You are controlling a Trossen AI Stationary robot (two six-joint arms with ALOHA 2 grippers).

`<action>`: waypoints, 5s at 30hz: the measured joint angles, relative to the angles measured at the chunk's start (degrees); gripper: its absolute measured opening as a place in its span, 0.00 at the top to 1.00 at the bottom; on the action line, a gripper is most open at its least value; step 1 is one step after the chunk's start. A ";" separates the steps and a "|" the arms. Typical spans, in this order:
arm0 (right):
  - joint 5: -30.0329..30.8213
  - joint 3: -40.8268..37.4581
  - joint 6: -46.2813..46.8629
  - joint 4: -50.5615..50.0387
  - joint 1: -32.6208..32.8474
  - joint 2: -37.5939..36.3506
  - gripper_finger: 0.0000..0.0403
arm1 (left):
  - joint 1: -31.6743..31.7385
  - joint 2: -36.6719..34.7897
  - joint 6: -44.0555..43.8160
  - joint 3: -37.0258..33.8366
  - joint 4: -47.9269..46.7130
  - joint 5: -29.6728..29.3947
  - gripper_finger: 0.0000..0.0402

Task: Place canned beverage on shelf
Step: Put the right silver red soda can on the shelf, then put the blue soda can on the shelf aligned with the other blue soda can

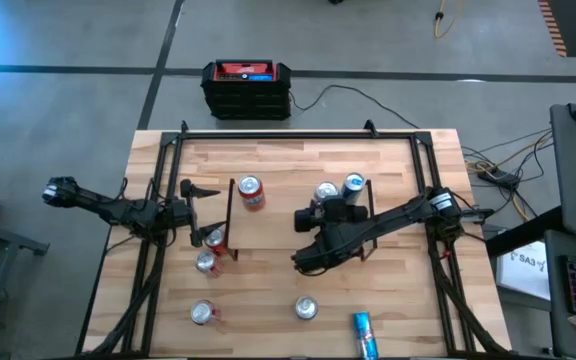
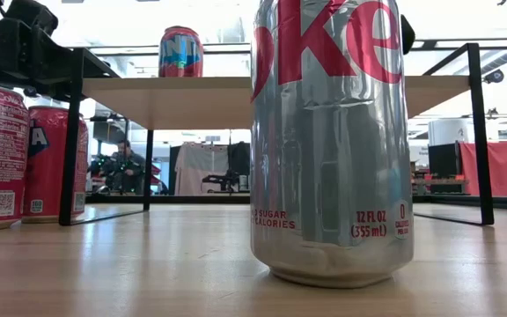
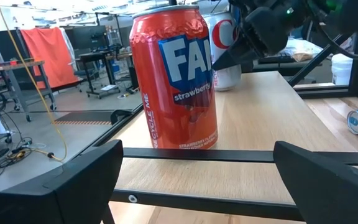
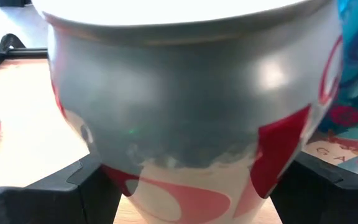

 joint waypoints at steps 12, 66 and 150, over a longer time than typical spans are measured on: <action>1.14 0.42 -2.64 1.97 -0.28 0.02 0.23 | 0.02 -0.02 0.02 0.00 0.00 0.00 0.00; 2.92 0.42 -2.94 5.07 -2.75 1.66 0.14 | 0.00 0.00 0.02 0.00 0.00 0.00 0.00; -55.92 -6.16 1.58 22.31 27.41 3.72 0.09 | 0.02 0.00 0.00 0.00 -0.04 0.00 0.00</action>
